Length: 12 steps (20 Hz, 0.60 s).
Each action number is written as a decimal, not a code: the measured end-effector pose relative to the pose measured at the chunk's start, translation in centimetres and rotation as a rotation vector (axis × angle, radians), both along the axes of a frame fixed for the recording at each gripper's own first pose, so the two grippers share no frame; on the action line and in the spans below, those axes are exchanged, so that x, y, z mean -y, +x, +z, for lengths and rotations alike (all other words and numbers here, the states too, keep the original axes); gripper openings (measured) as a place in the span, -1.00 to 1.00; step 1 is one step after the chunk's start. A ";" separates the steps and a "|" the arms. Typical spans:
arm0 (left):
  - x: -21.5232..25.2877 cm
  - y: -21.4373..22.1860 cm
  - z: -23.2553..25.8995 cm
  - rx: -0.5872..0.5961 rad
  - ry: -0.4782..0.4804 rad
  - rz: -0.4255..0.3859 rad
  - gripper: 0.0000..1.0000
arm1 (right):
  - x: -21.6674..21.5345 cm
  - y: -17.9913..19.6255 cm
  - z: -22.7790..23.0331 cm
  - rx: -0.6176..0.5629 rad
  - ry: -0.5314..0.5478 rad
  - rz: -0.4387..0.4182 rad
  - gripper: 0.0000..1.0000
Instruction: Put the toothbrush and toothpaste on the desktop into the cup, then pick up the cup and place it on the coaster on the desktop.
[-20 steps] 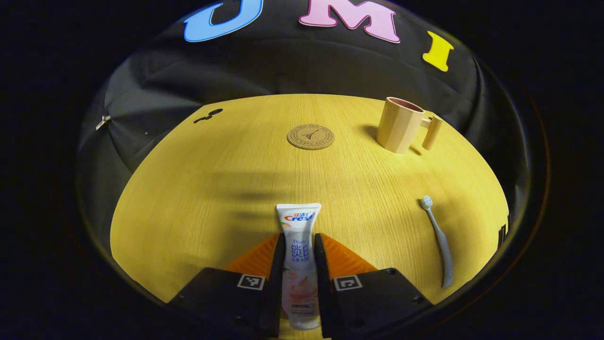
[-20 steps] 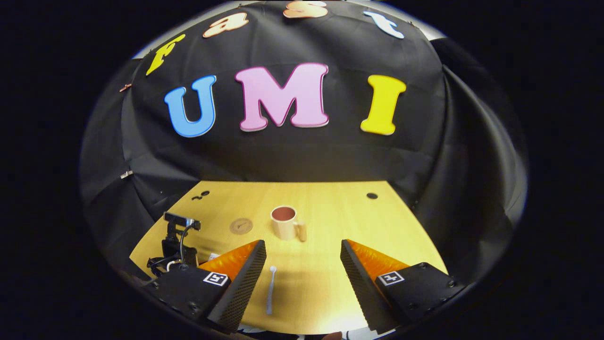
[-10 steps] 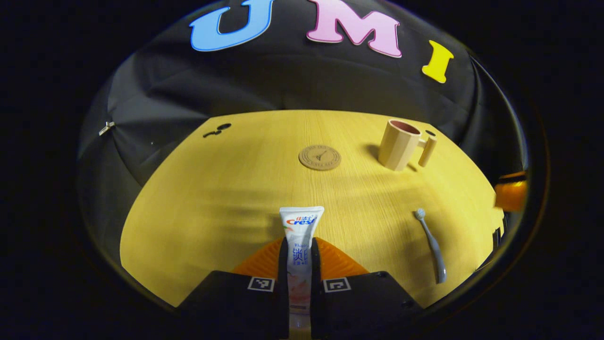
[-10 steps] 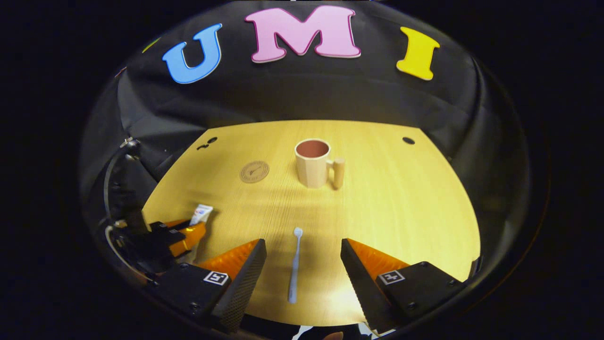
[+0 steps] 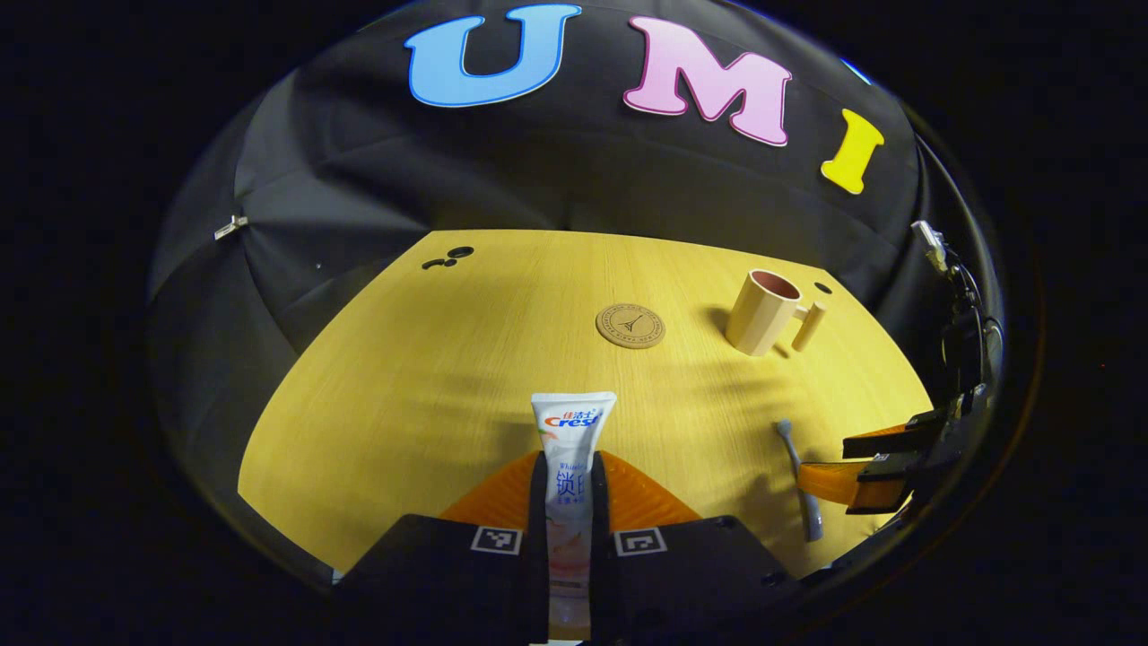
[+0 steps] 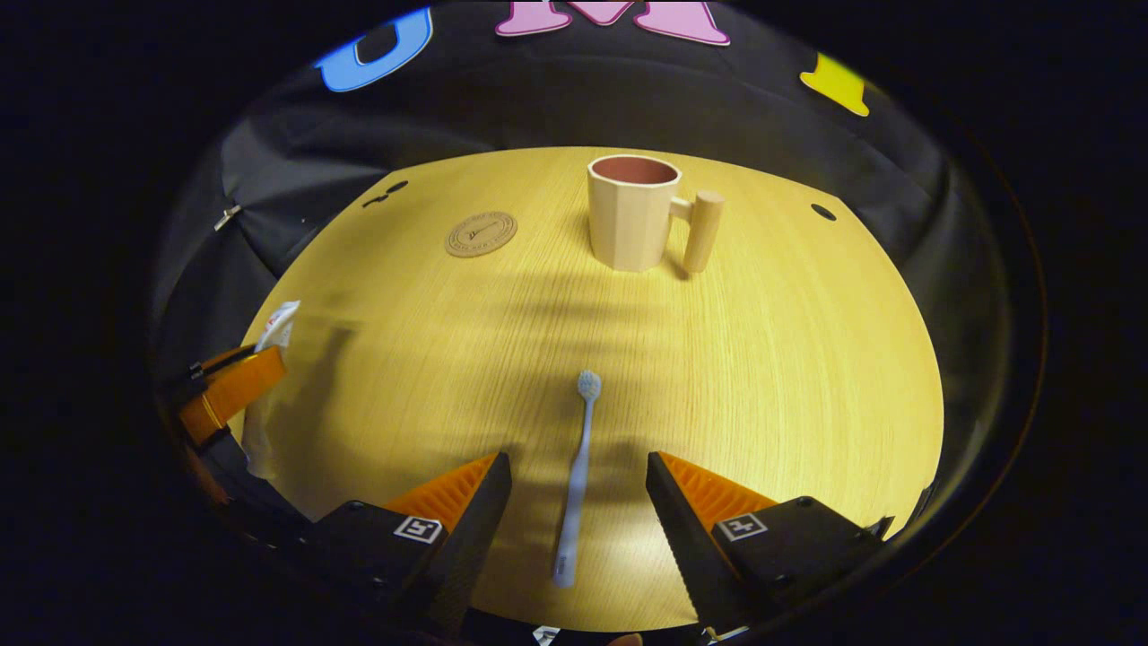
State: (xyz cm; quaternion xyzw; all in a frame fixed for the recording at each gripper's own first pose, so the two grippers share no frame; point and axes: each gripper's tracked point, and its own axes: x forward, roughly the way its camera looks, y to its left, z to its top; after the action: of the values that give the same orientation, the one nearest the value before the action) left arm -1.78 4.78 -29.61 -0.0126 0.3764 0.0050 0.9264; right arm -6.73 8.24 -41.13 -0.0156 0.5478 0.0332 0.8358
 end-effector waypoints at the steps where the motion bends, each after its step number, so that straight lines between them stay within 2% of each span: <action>1: -0.1 -0.2 0.0 -0.002 0.003 0.000 -0.54 | -0.1 -0.1 -0.6 -0.015 -0.002 0.004 0.87; 3: -0.4 -0.7 -0.1 -0.008 0.005 0.007 -0.54 | -0.1 -0.5 -1.4 -0.048 -0.004 0.001 0.77; 6: -0.8 -1.1 0.1 -0.011 0.009 0.026 -0.54 | 0.3 -0.6 -2.3 -0.077 -0.017 -0.008 0.46; 7: -1.1 -1.2 0.2 -0.010 0.013 0.032 -0.54 | 0.6 -0.9 -2.5 -0.095 -0.028 -0.010 0.41; 10: -1.4 -1.3 0.6 -0.007 0.025 0.043 -0.54 | 0.7 -0.3 -2.7 -0.085 -0.046 0.004 0.01; 11: -1.5 -1.3 0.6 -0.006 0.028 0.048 -0.54 | 0.5 -0.3 -2.9 -0.097 -0.041 -0.001 0.00; 12: -1.5 -1.3 0.7 -0.006 0.030 0.052 -0.44 | 0.5 -0.4 -2.7 -0.105 -0.045 0.002 -0.18</action>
State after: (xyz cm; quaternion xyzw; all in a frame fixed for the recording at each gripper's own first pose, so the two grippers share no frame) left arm -3.08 6.26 -28.86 -0.0083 0.3786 0.0348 0.9249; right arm -7.09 7.69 -43.86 -0.0331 0.5915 0.0223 0.8053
